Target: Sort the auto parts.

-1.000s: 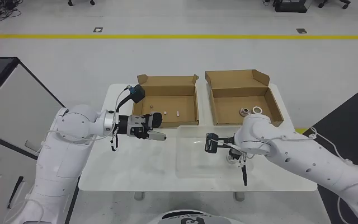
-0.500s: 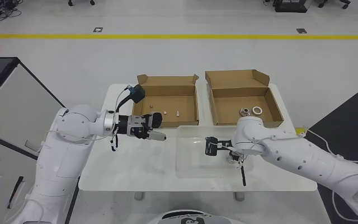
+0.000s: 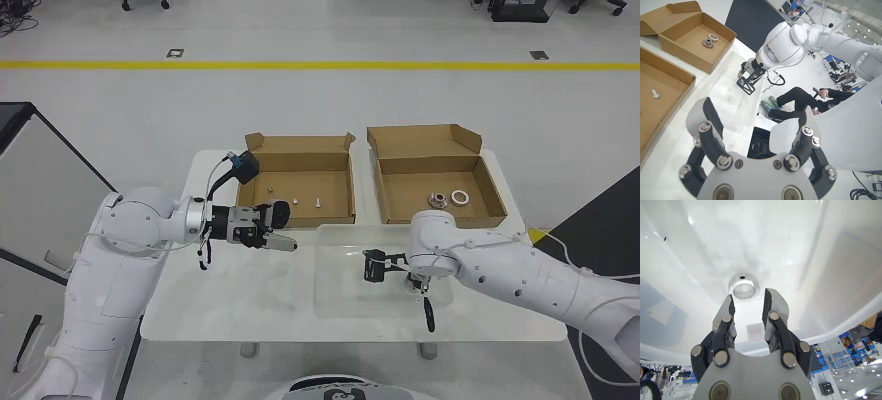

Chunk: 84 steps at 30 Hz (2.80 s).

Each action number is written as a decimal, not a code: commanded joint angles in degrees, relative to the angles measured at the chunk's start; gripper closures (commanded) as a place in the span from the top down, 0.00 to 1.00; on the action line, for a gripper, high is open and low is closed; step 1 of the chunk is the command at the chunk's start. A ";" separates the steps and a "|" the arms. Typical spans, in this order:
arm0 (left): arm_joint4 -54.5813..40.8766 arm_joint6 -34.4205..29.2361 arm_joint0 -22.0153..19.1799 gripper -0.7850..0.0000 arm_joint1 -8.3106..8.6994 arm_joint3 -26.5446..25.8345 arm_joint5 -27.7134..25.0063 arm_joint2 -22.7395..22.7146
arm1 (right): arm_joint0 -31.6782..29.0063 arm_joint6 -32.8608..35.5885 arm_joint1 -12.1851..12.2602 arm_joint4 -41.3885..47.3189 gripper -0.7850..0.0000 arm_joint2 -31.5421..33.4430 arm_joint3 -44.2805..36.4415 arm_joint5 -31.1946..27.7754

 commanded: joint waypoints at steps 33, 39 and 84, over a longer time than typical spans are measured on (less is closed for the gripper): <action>0.00 0.00 0.00 1.00 0.00 0.00 0.00 0.00 | -0.66 -2.77 -4.07 2.07 0.35 0.46 3.98 -2.74; 0.00 0.00 0.00 1.00 0.00 0.00 0.00 0.00 | -1.23 -2.92 -4.22 1.95 0.35 1.14 3.87 -2.92; 0.00 0.00 0.00 1.00 0.00 0.00 0.00 0.00 | -7.12 -7.48 -3.26 0.62 0.36 7.90 5.85 -2.35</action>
